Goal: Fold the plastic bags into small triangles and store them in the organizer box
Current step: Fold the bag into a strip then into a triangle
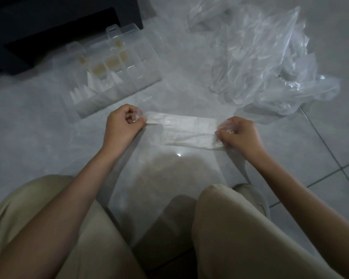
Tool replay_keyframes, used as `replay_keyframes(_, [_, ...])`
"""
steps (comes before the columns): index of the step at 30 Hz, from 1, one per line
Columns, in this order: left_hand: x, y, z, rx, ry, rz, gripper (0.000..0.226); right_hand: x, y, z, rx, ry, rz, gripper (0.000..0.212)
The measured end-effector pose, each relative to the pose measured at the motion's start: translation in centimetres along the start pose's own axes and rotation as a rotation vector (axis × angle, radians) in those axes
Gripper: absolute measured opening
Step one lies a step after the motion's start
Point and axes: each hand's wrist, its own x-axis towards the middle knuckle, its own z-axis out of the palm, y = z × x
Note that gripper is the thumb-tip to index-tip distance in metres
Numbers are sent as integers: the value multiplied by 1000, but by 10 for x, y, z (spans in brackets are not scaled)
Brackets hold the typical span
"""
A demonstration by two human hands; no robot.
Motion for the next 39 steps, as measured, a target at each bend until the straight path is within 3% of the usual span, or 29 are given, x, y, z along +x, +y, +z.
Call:
replay_keyframes(3, [-2,-2,0,72,30,25,12,1,-4,1,-33,14,7,17])
replay_keyframes(7, [-4,-1,2,90,23,23,10,0,-6,1,-9,118,67,48])
replay_keyframes(13, [-4,0,2,89,34,21,14,-2,-7,-2,-76,139,83,18])
replay_keyframes(25, [-5,1,5,100,109,-2,21,-1,-11,-2,-134,160,119,11])
replay_keyframes(26, [-5,4,5,157,157,46,25,0,-11,-2,-120,157,128,11])
replay_keyframes(28, [-8,14,9,325,189,300,28,0,-10,-3,-103,153,140,11])
replay_keyframes(30, [-9,21,22,448,65,608,25,0,-10,-2,-101,159,140,10])
replay_keyframes(32, [-14,23,43,589,-104,783,33,0,-10,-1,-96,167,138,9])
replay_keyframes(36, [-19,17,72,814,-363,787,54,-1,-9,-1,-89,175,145,9])
replay_keyframes(39, [-17,8,76,877,-421,775,58,0,-8,-1,-113,183,146,9])
